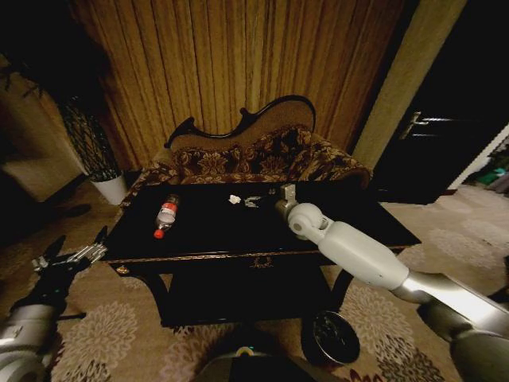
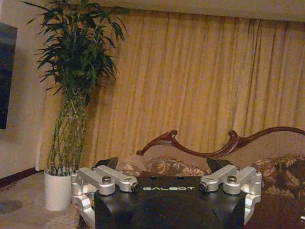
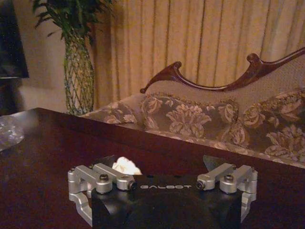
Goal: Move to the front of the table and place the trash on the table into the trash bin.
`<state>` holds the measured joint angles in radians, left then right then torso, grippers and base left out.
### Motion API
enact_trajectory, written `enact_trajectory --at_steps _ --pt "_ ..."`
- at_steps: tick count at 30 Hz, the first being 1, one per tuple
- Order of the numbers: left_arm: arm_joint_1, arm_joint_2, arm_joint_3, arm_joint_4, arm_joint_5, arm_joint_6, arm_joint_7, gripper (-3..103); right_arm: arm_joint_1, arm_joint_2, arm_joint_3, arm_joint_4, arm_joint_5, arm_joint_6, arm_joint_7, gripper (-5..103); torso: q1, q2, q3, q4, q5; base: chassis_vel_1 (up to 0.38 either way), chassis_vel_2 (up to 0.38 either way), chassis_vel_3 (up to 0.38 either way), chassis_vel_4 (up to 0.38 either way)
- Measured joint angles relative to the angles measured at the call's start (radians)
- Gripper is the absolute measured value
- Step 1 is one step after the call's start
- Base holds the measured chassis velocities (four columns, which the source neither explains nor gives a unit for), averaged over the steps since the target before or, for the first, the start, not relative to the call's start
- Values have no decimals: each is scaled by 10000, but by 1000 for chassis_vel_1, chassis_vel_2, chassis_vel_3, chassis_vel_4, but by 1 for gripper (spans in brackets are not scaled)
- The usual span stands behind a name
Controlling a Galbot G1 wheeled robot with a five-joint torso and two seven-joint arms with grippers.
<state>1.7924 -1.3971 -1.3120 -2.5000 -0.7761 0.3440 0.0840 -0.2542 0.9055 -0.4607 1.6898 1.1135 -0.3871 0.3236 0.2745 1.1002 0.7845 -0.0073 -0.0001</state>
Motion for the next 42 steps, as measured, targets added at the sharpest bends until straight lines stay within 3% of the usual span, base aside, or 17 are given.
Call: enact_trajectory --at_steps 6,13,21,30,42 --pt "11 -52 5 0 33 -19 37 100 271 152 -212 -89 532 -502 524 100 0 0 0 -1 1 0 0 0 0" --pt "56 -118 7 0 99 -41 79 100 615 641 -223 -114 1492 -1597 1512 100 0 0 0 0 0 0 0 0 0" --pt "69 -140 -14 0 100 -51 81 100 796 1111 -259 -324 1660 -1980 1703 100 0 0 0 0 1 0 0 0 0" --pt "81 -203 -33 0 104 -52 78 100 918 1675 -277 -715 2124 -2343 2572 100 0 0 0 -1 0 0 0 0 0" --pt "77 -225 -10 0 123 -53 76 100 950 1904 -210 -837 2352 -2397 2812 100 0 0 0 0 1 0 0 0 0"
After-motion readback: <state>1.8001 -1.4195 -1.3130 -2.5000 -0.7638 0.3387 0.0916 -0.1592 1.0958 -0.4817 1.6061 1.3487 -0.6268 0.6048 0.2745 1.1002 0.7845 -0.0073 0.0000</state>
